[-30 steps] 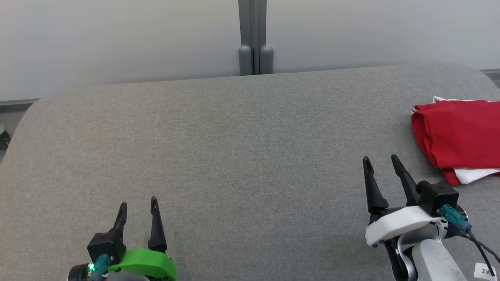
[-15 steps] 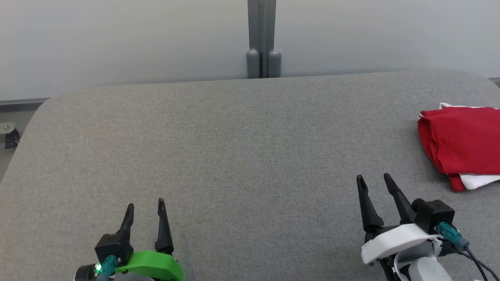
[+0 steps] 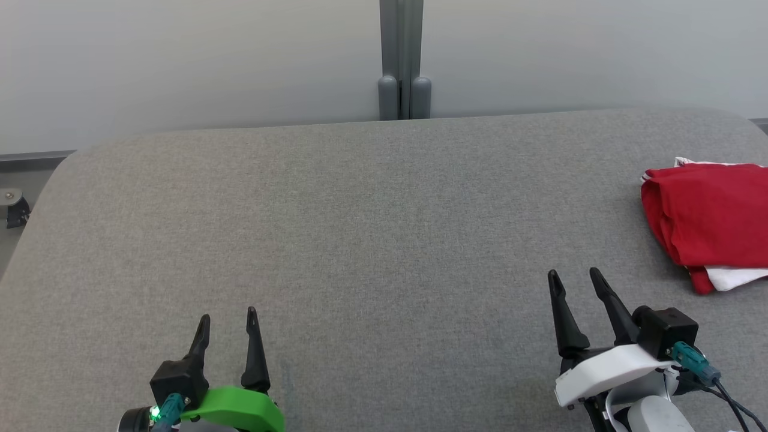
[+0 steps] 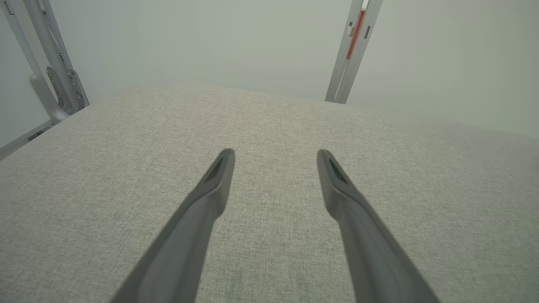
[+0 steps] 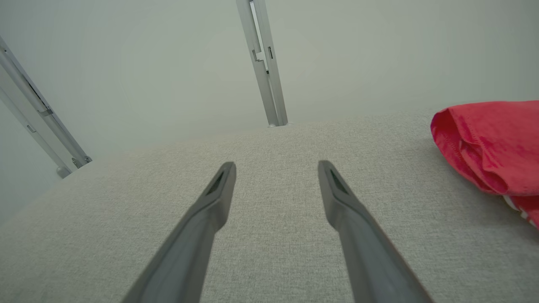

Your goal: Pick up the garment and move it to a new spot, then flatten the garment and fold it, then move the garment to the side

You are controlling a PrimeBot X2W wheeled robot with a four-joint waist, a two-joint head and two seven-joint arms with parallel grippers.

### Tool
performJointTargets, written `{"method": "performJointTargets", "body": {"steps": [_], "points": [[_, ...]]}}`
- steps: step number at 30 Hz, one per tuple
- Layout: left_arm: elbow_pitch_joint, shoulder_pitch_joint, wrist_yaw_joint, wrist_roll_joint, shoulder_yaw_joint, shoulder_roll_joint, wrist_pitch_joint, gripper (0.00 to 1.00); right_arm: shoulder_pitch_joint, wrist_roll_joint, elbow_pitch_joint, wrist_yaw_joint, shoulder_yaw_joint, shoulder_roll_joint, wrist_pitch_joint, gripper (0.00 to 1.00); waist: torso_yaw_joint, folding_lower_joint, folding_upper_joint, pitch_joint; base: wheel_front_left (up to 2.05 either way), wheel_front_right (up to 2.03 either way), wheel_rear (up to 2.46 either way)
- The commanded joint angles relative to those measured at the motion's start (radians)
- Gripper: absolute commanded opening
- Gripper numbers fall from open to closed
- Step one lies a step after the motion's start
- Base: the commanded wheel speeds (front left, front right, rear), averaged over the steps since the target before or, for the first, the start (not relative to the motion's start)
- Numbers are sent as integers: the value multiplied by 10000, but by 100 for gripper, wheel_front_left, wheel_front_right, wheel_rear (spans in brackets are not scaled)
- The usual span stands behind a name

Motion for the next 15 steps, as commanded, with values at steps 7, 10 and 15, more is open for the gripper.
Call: {"method": "performJointTargets", "body": {"steps": [7,10,15], "points": [[88,2,-11,-11,-3,-2,1,0,5,2,94,0,7,4,2,0,4,0,0,-5,0,0,0],[280,38,-35,-135,-3,-9,46,0,90,132,268,0,-3,21,37,0,2,0,0,-5,0,0,0],[222,-39,-194,-1018,209,-8,308,0,49,1068,216,0,-119,6,277,0,-13,0,0,-5,0,0,0]]}}
